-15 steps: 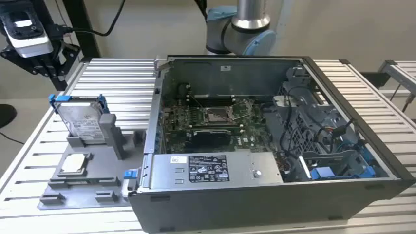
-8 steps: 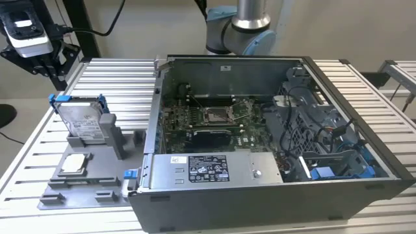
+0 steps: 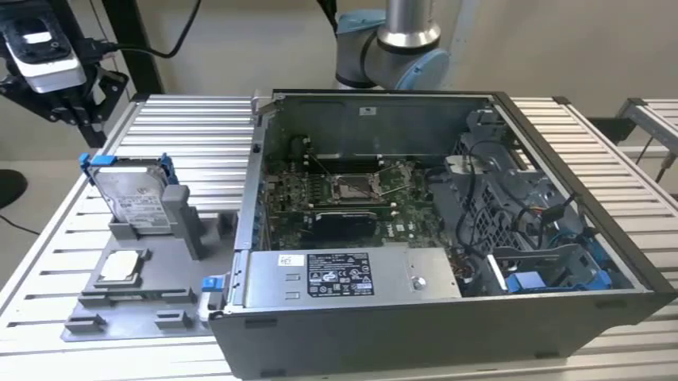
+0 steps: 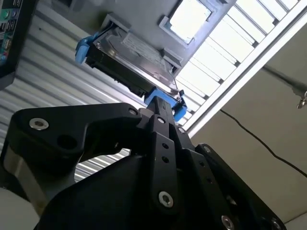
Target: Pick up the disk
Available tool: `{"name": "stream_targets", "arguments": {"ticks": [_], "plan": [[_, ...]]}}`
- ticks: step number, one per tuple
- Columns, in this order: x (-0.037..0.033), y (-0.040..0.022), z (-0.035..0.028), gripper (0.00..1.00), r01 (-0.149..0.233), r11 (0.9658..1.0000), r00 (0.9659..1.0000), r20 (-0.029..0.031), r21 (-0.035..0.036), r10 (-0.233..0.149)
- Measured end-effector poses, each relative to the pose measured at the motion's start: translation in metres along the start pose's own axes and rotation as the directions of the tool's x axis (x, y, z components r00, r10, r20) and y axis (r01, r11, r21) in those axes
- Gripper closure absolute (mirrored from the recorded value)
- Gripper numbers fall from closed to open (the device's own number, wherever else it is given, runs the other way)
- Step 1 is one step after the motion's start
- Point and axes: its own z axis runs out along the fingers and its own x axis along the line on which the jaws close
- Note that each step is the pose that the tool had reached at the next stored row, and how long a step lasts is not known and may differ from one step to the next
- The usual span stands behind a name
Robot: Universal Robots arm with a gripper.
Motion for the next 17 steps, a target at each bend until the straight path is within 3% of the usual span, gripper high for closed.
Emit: {"name": "stream_targets", "arguments": {"ticks": [4, 8, 14, 17], "plan": [[0.0004, 0.0000, 0.0000, 1.00, 0.072, 0.9974, 0.9974, -0.0028, -0.0001, -0.072], [0.0006, 0.0001, 0.0000, 1.00, 0.144, 0.9896, 0.9895, -0.0056, -0.0003, -0.144], [0.0013, 0.0001, -0.0001, 1.00, 0.244, 0.9698, 0.9697, -0.0100, 0.0007, -0.244], [0.0015, 0.0001, 0.0000, 1.00, 0.295, 0.9556, 0.9556, -0.0120, 0.0009, -0.295]]}}
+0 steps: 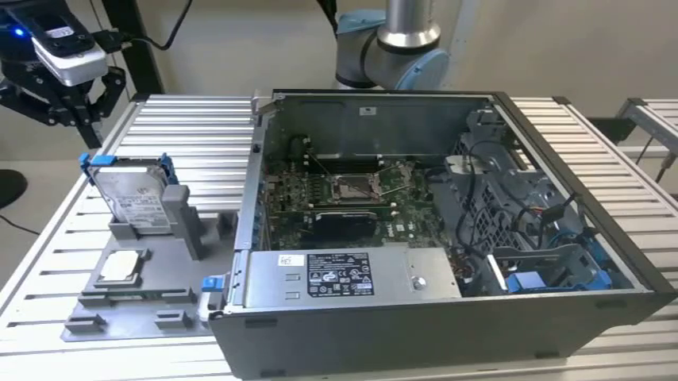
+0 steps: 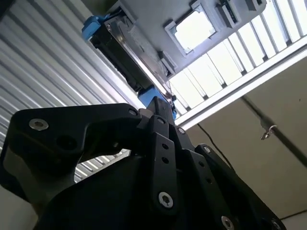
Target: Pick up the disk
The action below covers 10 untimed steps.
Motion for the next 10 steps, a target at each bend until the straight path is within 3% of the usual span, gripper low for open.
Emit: {"name": "stream_targets", "arguments": {"ticks": [5, 8, 10], "plan": [[0.0000, 0.0001, 0.0000, 1.00, 0.091, 0.9958, 0.9958, -0.0033, 0.0000, -0.091], [0.0000, 0.0001, -0.0001, 1.00, 0.146, 0.9893, 0.9893, -0.0054, -0.0002, -0.146], [0.0001, 0.0001, 0.0000, 1.00, 0.182, 0.9832, 0.9832, -0.0067, -0.0004, -0.182]]}}
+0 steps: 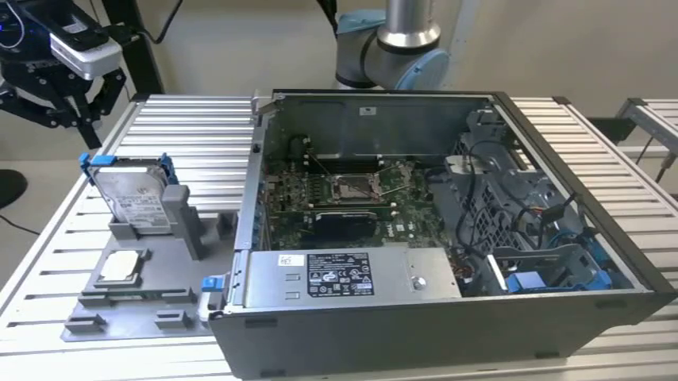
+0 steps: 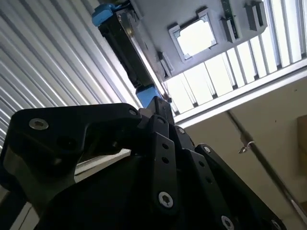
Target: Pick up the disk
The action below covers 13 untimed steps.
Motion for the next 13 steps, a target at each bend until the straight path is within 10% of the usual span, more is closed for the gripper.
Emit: {"name": "stream_targets", "arguments": {"ticks": [6, 13], "plan": [[0.0001, 0.0001, 0.0000, 1.00, 0.109, 0.9941, 0.9941, -0.0039, 0.0000, -0.109], [0.0002, 0.0001, 0.0000, 1.00, 0.235, 0.9719, 0.9719, -0.0079, -0.0001, -0.235]]}}
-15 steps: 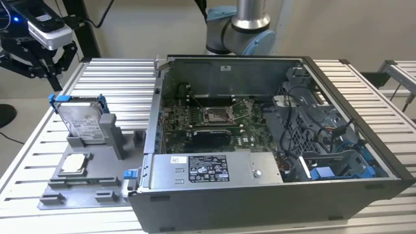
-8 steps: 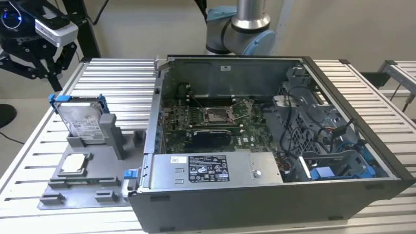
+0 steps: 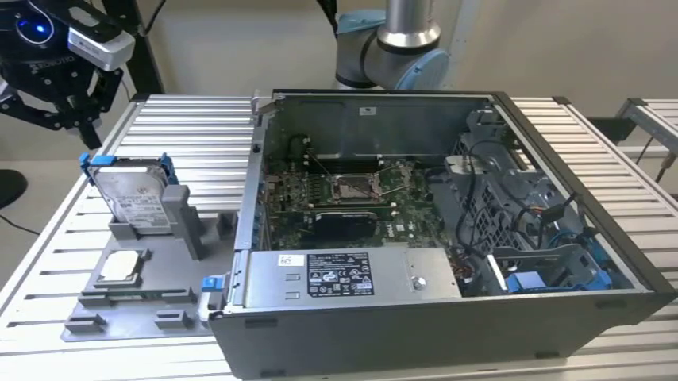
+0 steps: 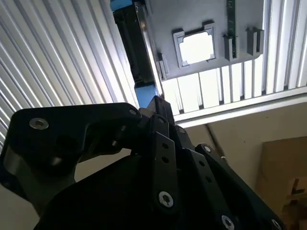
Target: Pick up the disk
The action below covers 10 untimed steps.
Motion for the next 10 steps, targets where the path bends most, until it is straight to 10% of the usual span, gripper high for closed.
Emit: {"name": "stream_targets", "arguments": {"ticks": [5, 10], "plan": [[0.0000, 0.0000, 0.0000, 1.00, 0.084, 0.9964, 0.9964, 0.0083, 0.0123, -0.084], [0.0000, 0.0000, 0.0001, 1.00, 0.175, 0.9843, 0.9844, 0.0128, 0.0216, -0.176]]}}
